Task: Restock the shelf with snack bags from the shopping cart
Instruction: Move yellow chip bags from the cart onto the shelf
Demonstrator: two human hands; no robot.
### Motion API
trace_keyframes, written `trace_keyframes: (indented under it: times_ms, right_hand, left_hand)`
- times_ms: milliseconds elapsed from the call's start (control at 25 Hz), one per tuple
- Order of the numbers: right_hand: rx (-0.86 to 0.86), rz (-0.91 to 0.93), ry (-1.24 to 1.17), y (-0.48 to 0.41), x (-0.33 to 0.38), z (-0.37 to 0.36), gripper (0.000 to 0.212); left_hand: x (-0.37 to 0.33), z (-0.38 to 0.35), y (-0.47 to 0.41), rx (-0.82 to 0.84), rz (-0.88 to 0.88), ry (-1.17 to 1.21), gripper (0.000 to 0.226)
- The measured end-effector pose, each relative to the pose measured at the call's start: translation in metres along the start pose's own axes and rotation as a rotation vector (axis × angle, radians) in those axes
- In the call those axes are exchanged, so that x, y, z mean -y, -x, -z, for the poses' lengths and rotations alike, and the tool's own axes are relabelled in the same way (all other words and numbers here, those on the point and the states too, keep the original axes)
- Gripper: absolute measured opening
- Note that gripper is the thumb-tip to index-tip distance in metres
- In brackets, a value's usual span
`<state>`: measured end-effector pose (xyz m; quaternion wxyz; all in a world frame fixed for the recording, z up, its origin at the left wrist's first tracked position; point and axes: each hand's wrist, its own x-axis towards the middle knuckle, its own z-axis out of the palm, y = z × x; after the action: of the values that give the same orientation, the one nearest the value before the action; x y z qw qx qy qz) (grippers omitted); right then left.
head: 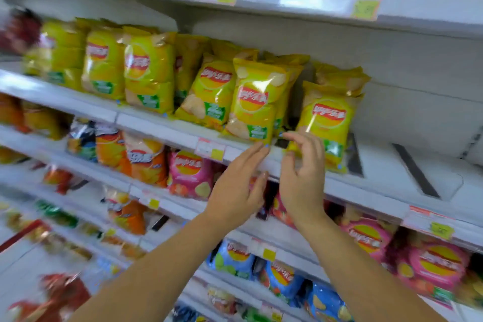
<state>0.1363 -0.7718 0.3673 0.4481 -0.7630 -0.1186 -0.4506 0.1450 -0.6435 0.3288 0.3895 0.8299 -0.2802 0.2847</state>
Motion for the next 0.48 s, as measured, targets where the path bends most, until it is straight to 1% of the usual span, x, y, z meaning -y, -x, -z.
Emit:
trace_keyframes:
  times_ms: [40,160,240,320,480]
  right_hand:
    - [0.094,-0.005,-0.032,0.018,0.006,-0.016,0.033]
    - [0.319,-0.055,-0.131,0.071,0.022,-0.071,0.033]
    - [0.489,-0.079,-0.155,0.107,0.039,-0.108,0.029]
    - [0.669,-0.113,-0.156,0.142,0.054,-0.142,0.028]
    - [0.915,-0.149,-0.14,0.215,0.087,-0.23,0.025]
  left_hand:
    - [0.011,0.011,0.023,-0.001,0.054,-0.05,0.05]
    - [0.042,0.059,0.094,0.032,0.288,-0.157,0.049]
    - [0.068,0.099,0.144,0.041,0.428,-0.256,0.048]
    - [0.099,0.138,0.195,0.047,0.605,-0.316,0.047]
    - [0.155,0.221,0.301,-0.019,0.925,-0.363,0.047]
